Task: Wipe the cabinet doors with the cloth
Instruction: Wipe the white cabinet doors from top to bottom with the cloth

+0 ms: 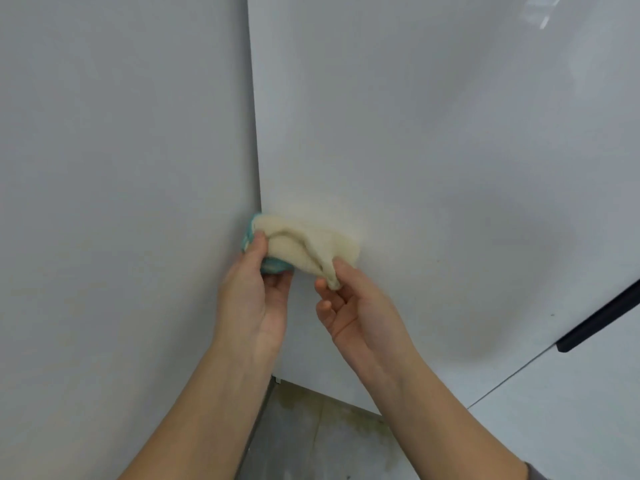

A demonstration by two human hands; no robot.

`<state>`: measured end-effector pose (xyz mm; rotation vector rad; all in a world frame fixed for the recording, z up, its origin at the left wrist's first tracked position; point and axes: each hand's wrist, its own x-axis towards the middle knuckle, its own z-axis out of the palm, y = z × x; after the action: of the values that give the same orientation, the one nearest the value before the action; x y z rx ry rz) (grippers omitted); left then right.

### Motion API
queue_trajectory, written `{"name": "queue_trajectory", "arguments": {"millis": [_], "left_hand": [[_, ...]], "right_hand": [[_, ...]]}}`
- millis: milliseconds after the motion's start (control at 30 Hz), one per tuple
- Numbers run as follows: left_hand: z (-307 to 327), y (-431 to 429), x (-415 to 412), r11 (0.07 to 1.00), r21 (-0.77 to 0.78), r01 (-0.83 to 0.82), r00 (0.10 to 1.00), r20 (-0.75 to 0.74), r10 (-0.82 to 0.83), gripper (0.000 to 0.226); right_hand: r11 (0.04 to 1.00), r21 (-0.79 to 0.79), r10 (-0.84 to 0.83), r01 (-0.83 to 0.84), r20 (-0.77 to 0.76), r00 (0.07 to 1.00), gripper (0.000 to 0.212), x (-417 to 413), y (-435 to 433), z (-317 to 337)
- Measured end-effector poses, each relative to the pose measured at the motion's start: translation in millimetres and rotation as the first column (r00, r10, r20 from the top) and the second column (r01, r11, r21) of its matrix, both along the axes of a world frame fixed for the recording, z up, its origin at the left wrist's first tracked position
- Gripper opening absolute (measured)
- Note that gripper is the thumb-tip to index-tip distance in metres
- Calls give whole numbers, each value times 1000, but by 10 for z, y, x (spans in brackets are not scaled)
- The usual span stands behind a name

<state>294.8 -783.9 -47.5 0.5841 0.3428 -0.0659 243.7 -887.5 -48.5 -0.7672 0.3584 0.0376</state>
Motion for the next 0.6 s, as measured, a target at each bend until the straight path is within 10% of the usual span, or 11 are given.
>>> {"name": "queue_trajectory", "arguments": {"millis": [333,600], "left_hand": [[-2231,162,-155,975,139,172,836,-544,-70,29],[-3481,69,295,948,226,224,705,-709,2,38]], "right_hand": [[951,-201,92,-235,-542,835,11,-88,-39,-2073],[870,-298,74,-393,-710,700,22,318,22,-3312]]}}
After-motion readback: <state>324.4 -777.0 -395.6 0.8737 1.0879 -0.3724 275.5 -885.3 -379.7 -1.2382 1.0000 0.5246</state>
